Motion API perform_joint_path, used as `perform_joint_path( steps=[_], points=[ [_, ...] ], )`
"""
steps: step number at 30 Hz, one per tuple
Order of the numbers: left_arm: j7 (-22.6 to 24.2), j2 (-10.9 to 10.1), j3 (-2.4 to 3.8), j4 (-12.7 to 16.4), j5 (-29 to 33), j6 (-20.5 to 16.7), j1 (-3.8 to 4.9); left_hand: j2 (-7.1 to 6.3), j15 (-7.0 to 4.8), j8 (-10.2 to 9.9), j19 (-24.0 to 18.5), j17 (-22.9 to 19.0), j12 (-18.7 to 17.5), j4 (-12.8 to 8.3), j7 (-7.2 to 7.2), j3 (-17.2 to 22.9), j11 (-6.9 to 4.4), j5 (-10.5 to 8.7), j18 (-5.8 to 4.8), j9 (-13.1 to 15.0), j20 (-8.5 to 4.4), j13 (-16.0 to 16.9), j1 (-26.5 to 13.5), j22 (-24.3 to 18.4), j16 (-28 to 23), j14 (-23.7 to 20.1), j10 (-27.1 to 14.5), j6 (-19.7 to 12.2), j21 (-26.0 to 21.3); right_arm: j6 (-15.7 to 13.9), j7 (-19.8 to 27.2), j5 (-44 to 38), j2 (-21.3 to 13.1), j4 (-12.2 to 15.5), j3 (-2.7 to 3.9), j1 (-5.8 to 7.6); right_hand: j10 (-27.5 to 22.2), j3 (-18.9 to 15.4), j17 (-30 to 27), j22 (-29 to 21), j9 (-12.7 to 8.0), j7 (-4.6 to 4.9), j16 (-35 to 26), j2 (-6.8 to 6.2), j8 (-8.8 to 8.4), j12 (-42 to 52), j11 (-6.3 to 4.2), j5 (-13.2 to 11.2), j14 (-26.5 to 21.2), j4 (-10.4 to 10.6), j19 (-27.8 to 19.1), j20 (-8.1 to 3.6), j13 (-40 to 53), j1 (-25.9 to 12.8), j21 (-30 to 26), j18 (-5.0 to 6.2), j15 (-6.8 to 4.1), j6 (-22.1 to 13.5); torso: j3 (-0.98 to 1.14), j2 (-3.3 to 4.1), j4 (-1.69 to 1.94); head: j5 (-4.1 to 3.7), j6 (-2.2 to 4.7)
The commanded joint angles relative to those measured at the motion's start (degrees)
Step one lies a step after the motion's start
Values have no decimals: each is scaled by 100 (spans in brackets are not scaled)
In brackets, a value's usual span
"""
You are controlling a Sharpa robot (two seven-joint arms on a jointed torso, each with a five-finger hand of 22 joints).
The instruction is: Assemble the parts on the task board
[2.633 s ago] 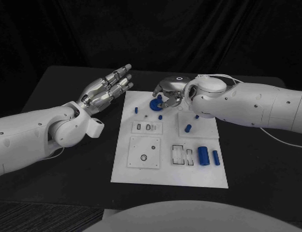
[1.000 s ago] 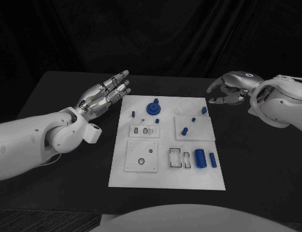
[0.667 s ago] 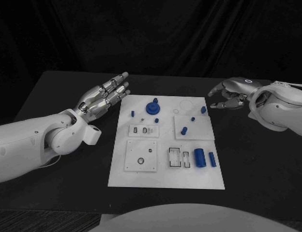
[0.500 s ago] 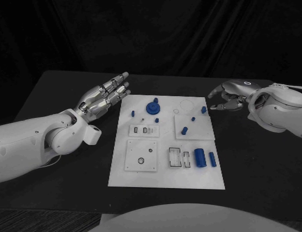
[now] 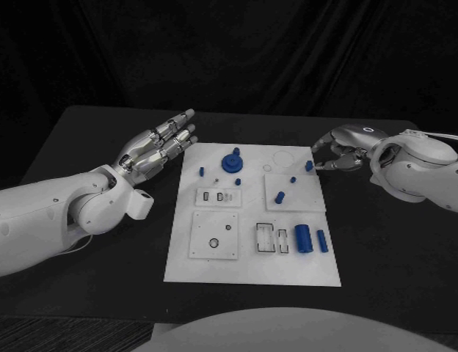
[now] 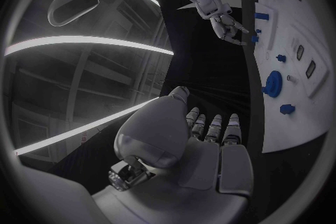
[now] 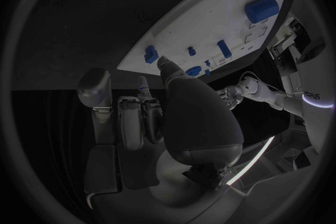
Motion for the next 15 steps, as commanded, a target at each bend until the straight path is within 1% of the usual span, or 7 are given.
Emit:
perform_joint_path(
  steps=[1, 7, 15],
  points=[
    [75, 12, 5, 5, 2, 43, -7, -20, 27, 12, -7, -7, -19, 0, 41, 36, 35, 24, -55, 4, 41, -8, 30, -9, -21, -2, 1, 7, -19, -38, -10, -22, 31, -38, 1, -45, 595, -36, 1509, 313, 54, 16, 33, -12, 83, 15, 0, -32, 595, 10, 21, 30, 1501, 21, -35, 49, -22, 143, 1, 0, -5, 0, 3],
    [71, 12, 5, -1, 2, 51, -13, -20, 28, 11, -7, -7, -19, -3, 42, 41, 35, 25, -56, 3, 42, -8, 30, -9, -21, -2, 1, 4, -19, -42, -26, -22, 112, -102, 2, -91, 595, -76, 1509, 316, 91, 22, 33, -50, 114, 15, 5, -88, 595, 30, 23, 33, 1501, 11, -54, 51, -19, 182, 8, 2, 3, 2, -4],
    [64, 11, 5, -11, 2, 64, -19, -20, 28, 11, -7, -7, -19, -3, 42, 41, 35, 25, -56, 3, 42, -8, 30, -9, -21, -2, 1, 4, -19, -87, -26, -22, 198, -176, 3, -136, 595, -90, 1509, 319, 106, 29, 33, -59, 123, 15, 9, -120, 595, 43, 26, 34, 1501, 5, -56, 51, -17, 191, -1, -1, -5, 6, -15]
  ],
)
